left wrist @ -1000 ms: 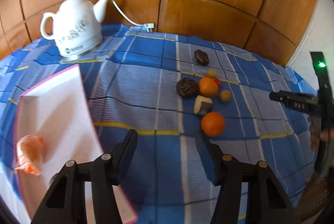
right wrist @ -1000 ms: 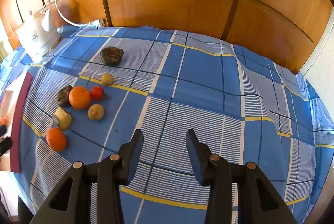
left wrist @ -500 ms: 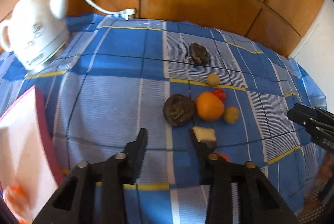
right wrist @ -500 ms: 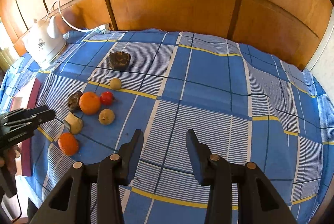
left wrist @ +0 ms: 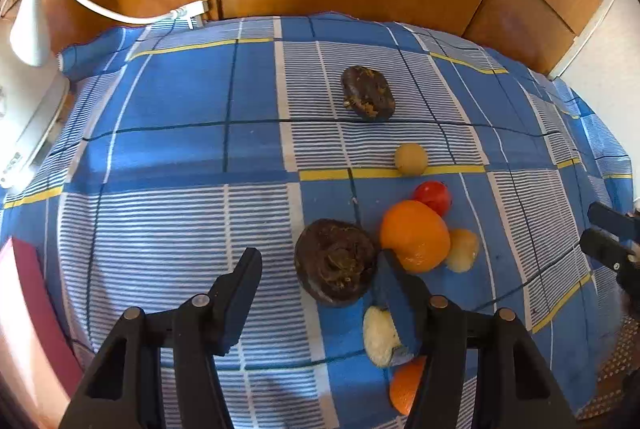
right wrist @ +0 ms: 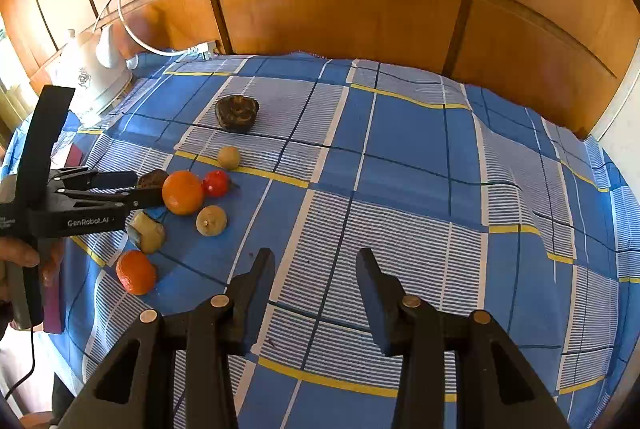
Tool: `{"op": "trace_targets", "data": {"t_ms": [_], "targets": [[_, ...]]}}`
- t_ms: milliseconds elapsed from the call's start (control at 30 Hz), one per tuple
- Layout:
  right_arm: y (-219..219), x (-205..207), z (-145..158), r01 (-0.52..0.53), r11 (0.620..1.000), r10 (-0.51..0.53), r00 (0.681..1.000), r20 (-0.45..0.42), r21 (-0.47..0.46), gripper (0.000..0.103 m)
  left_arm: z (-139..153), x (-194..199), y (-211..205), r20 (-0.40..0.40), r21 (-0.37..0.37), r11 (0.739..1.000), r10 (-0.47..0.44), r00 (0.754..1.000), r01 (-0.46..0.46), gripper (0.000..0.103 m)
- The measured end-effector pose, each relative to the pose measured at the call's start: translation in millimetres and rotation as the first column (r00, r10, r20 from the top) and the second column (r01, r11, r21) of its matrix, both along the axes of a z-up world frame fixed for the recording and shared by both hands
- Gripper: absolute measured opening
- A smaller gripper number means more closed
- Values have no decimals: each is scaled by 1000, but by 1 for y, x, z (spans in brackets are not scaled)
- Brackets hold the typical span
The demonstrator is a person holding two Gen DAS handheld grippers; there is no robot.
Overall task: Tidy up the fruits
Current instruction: 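Grasp the dark round fruit with the left gripper, then lift the dark round fruit with the left gripper while the right gripper grasps a yellow fruit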
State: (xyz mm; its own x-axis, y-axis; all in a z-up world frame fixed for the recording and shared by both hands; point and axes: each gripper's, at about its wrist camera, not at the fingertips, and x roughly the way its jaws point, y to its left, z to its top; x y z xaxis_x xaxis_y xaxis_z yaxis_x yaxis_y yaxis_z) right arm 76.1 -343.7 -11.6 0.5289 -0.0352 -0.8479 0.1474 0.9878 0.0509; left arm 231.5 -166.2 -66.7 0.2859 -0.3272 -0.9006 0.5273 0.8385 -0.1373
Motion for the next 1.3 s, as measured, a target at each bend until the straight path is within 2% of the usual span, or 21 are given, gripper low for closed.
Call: {"op": "trace_targets", "data": {"t_ms": [33,133,233,400,500,667,800,1000,1167,1300], "targets": [[0,0,-1,1,1000,-1,1000,-3,-1,43,-4,1,-2,-16,5,1000,-8,1000,8,59],[-1,1,-3,5,1000,-5,1000,-13,-3,43,-5,2,-5,5,8,1000,-9,1000,9,57],[-1,2,-4,11,1000,-11,1000,-16,-9,43,-5,5,-2,-4,-22,999,25,1000,-25,44],[-3,1,-6,19,1000,-19,1000,-19,-20,43,-3,-1,12,19,-49,996,78,997,-77,43],[-7,1,-6,31,999,-32,999,-14,-19,43,6,-8,35,33,-99,985,143,989,-139,43],[-4,2,-9,7,1000,-7,1000,-14,30,43,23,-46,67,99,-128,975,194,976,-181,44],[6,3,-15,-39,998,41,999,-29,43,43,23,-88,73,150,-103,983,166,975,-152,44],[18,4,-26,-85,994,88,995,-51,68,38,5,-152,72,189,-93,991,108,976,-92,44],[24,3,-31,-105,989,112,992,-58,102,34,-8,-171,72,241,-90,993,98,965,-79,44],[30,3,-39,-111,989,121,988,-94,98,29,-12,-167,77,222,-130,987,120,968,-92,44]]}}
